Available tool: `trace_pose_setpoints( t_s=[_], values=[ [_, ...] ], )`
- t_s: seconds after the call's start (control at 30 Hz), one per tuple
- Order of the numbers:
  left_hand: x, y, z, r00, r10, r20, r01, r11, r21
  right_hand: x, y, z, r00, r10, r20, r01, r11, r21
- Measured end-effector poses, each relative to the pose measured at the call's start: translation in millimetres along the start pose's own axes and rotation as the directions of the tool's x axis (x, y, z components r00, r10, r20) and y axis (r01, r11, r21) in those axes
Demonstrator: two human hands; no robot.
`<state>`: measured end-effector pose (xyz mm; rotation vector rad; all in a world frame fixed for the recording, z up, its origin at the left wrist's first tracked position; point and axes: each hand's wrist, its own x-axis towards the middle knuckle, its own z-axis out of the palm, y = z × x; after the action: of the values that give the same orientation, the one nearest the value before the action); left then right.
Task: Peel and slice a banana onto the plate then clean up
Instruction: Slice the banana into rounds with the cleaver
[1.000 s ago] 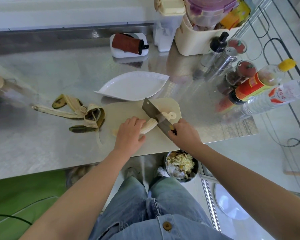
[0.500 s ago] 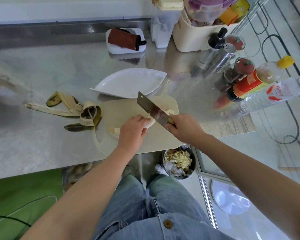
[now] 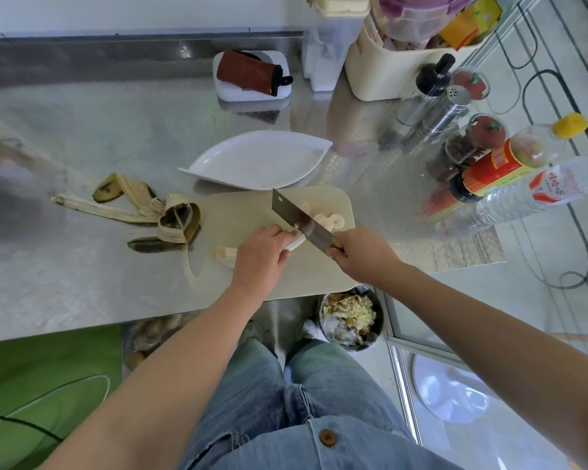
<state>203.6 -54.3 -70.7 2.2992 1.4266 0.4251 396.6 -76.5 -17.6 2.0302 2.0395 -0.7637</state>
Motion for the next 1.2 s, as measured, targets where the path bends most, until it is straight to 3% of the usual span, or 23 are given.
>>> trace_pose_setpoints(
  t_s=[0.27, 0.47, 0.7, 1.2],
  values=[
    [-1.7, 3.4, 1.3, 0.999, -0.029, -0.019, 0.029, 1.0, -0.005, 6.6, -3.0, 23.3, 0.999, 0.004, -0.04, -0.002, 0.999, 0.032],
    [-4.1, 3.5, 3.0, 0.999, -0.035, -0.024, 0.034, 0.999, -0.035, 8.1, 5.7, 8.6, 0.992, -0.02, -0.128, 0.046, 0.978, 0.203],
    [-5.1, 5.8, 2.2, 0.998, -0.052, -0.039, 0.051, 0.998, -0.027, 6.4, 2.7, -2.0, 0.996, -0.076, -0.037, 0.079, 0.994, 0.079],
    [-2.0, 2.3, 0.5, 0.999, -0.015, -0.037, 0.014, 1.0, -0.025, 5.1, -10.9, 5.1, 0.999, -0.028, -0.039, 0.029, 0.999, 0.014]
  ],
)
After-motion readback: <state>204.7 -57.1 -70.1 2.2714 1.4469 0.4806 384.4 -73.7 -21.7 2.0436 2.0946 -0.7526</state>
